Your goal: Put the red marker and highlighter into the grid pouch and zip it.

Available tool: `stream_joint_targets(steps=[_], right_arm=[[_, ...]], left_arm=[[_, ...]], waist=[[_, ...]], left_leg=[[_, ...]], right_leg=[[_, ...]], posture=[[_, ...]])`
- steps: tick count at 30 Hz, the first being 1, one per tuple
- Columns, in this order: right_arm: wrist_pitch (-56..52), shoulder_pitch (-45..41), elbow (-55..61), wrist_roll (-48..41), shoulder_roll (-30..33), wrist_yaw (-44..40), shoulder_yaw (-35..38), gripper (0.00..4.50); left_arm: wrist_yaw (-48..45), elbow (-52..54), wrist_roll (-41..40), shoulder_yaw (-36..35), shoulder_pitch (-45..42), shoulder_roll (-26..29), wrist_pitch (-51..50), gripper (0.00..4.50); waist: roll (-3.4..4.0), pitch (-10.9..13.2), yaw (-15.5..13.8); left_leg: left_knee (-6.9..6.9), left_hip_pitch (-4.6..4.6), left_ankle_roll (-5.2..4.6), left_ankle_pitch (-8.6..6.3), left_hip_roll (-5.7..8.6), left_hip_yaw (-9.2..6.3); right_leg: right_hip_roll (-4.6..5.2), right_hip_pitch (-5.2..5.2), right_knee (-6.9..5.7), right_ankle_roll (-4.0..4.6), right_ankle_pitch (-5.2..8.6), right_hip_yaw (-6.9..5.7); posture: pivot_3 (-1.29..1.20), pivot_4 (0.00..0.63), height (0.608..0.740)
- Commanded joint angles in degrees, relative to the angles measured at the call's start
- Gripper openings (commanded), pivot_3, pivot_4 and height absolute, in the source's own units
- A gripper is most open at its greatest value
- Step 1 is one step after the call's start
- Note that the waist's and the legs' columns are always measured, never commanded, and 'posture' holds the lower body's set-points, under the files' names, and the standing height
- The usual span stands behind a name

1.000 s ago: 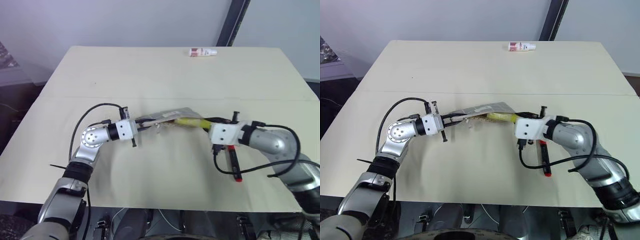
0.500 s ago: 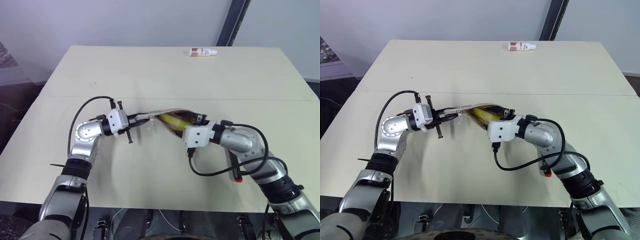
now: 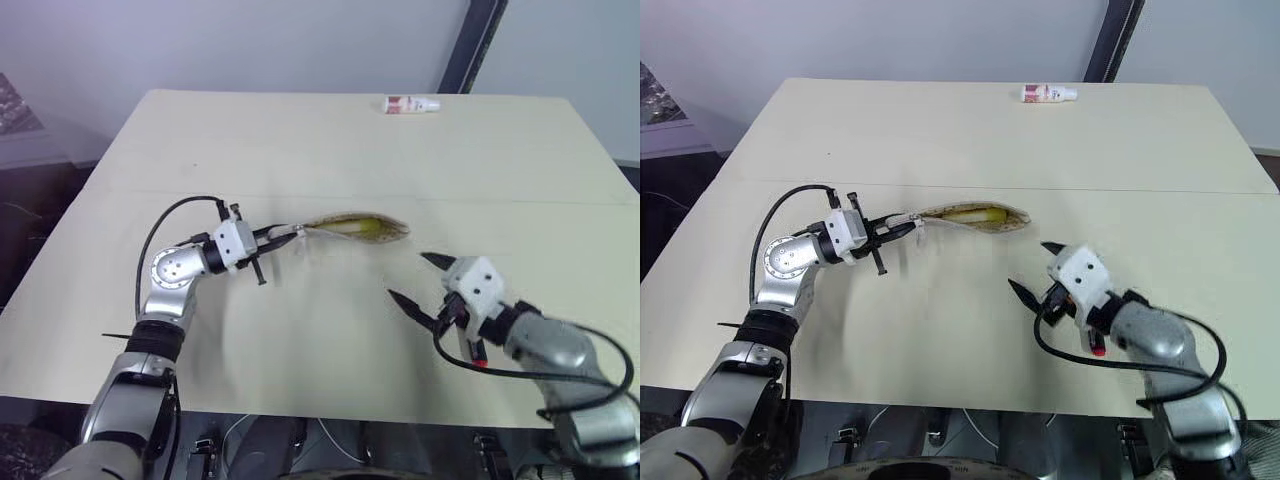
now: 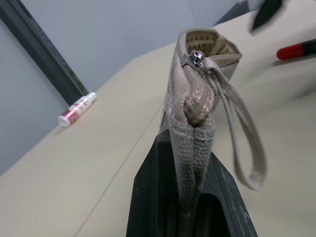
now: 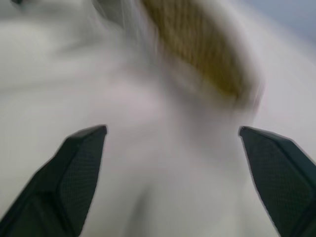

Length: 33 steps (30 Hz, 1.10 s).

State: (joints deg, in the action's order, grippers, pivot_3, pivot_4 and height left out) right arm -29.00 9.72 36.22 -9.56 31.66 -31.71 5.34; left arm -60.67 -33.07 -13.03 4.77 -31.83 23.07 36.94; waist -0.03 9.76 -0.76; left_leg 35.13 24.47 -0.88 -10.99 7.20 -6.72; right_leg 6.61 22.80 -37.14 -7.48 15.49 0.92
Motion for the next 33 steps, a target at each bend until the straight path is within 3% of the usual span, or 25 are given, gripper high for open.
stream_joint_targets(steps=[1,6,13,16,22,29,33], right_arm=[[-3.6,3.6,5.3,2.0,-3.3,7.7,5.4,4.44],[-8.3,12.0,7.9,0.2,-5.5,9.5,12.8,4.44],[-22.1,19.0,12.6,-10.7,-9.5,7.1,15.5,4.44],[-23.2,20.0,11.7,-10.9,-7.9,7.1,15.7,3.66],[-18.8,14.9,9.8,-11.9,-5.1,5.7,17.7,0.5],[3.2,12.7,8.2,-10.9,2.9,-7.7,19.8,0.39],[13.1,12.1,5.3,-4.2,7.6,-10.4,17.6,0.39]], left_arm=[[0.8,-0.5,0.0,-1.1,-1.1,-0.4,2.0,0.0],[-1.2,-1.9,-0.3,-0.2,-1.0,-1.1,2.7,0.0],[-3.4,-2.4,-2.6,-0.8,-1.6,-2.7,0.6,0.0],[-4.2,-2.3,-2.4,-0.7,-1.2,-2.8,0.6,0.0],[-4.0,-2.2,-2.0,-0.9,-1.3,-2.9,0.6,0.0],[-3.3,-1.7,-1.2,-0.7,-1.0,-2.8,0.7,0.0],[-3.1,-1.6,-0.6,-0.3,-0.6,-2.8,1.4,0.0]], waist=[[0.0,0.0,0.0],[-0.02,0.0,-0.1],[0.01,0.0,0.1],[-0.1,-0.1,0.1],[-0.17,-0.1,0.1],[-0.3,0.0,-0.1],[-0.35,0.0,0.0]], left_leg=[[0.02,0.0,0.01,0.0,0.0,0.0],[0.03,-0.01,0.01,-0.01,0.0,-0.01],[0.0,-0.01,0.01,0.0,-0.07,-0.01],[0.0,-0.01,0.01,-0.01,-0.07,-0.03],[0.03,-0.03,0.02,-0.01,-0.08,0.0],[-0.01,-0.01,-0.07,0.04,-0.07,0.0],[0.0,-0.01,-0.13,0.03,0.0,-0.01]], right_leg=[[0.0,-0.02,0.0,0.01,0.01,0.0],[-0.09,-0.04,0.02,-0.01,0.01,-0.01],[-0.07,-0.03,0.01,-0.01,0.01,-0.01],[-0.07,-0.06,0.04,0.0,0.02,-0.03],[-0.05,-0.1,0.09,0.11,0.08,-0.02],[-0.08,-0.12,0.12,-0.09,0.04,-0.1],[-0.05,-0.14,0.12,-0.11,0.04,-0.13]], posture=[[0.0,0.15,0.74],[0.0,0.15,0.74],[0.0,0.15,0.74],[0.0,0.15,0.74],[0.0,0.15,0.74],[0.0,0.15,0.74],[0.0,0.15,0.74]])
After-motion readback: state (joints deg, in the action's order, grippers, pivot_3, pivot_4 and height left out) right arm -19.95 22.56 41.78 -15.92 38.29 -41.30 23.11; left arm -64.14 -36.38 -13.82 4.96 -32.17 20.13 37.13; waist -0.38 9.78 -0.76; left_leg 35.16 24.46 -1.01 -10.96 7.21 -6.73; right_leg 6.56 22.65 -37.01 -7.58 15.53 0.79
